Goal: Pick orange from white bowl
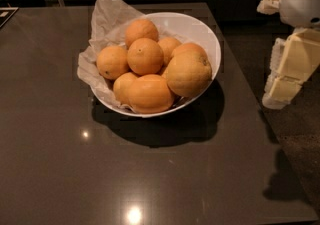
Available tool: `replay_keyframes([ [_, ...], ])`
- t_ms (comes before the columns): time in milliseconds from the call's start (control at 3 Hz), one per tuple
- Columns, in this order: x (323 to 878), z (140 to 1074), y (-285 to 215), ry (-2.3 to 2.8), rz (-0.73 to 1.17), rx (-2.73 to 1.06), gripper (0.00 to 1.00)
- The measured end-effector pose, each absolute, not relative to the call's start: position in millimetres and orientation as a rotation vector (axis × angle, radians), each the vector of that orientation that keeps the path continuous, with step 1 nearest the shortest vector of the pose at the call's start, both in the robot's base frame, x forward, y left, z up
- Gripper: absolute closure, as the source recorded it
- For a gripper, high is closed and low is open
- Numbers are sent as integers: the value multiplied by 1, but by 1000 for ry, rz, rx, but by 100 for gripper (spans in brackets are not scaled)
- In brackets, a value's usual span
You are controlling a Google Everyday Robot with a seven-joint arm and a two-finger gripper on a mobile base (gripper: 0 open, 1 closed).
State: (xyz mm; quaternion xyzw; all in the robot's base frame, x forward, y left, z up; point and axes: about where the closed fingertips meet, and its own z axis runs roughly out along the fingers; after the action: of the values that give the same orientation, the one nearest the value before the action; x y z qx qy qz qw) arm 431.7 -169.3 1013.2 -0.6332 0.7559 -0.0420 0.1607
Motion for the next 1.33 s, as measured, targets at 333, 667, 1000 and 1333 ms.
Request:
replay_keyframes([
  [333,438,1016,-161,2158,-128,-1781,0],
  [667,448,1018,-142,2153,-138,-1793,0],
  [1000,458,1011,-130,2168,-144,-1806,7],
  [1333,465,999,-123,2191,-139,-1826,13],
])
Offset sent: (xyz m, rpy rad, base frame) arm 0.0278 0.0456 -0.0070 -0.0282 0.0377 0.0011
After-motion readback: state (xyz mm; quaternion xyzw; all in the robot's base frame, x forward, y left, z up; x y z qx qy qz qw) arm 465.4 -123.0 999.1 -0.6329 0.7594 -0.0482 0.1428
